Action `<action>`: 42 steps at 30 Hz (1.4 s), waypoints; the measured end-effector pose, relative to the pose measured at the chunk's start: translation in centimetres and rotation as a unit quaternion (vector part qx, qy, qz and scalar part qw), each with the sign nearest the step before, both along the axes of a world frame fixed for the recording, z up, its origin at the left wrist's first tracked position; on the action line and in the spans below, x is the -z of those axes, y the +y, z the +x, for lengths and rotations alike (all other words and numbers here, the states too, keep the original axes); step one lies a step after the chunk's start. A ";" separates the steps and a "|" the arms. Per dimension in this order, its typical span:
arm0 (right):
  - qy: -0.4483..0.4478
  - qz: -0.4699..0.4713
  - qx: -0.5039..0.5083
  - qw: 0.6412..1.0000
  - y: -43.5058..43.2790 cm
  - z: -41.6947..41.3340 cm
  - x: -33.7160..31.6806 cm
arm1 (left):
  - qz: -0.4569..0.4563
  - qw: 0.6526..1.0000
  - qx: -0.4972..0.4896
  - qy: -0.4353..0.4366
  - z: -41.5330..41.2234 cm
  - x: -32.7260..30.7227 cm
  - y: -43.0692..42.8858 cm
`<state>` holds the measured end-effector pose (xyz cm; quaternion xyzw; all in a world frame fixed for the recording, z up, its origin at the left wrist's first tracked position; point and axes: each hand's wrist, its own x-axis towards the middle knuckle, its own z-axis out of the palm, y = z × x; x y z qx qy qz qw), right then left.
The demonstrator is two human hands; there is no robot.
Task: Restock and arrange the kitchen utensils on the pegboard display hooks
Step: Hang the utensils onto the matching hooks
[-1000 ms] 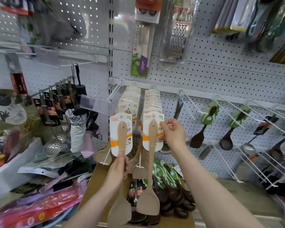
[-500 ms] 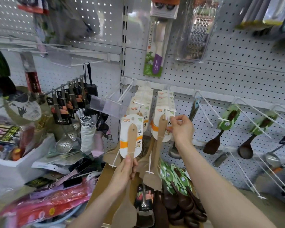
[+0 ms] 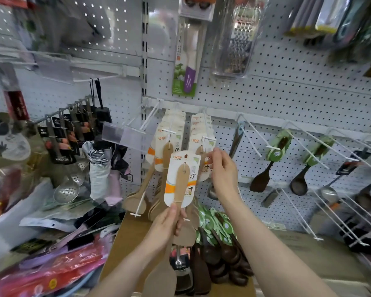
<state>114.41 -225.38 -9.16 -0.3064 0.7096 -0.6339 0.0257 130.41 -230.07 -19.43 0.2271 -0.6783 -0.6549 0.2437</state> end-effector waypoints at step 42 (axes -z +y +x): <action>0.038 0.063 0.064 0.995 0.4 -1.3 4.9 | -0.049 0.993 -0.062 -0.091 -2.2 4.1 -2.8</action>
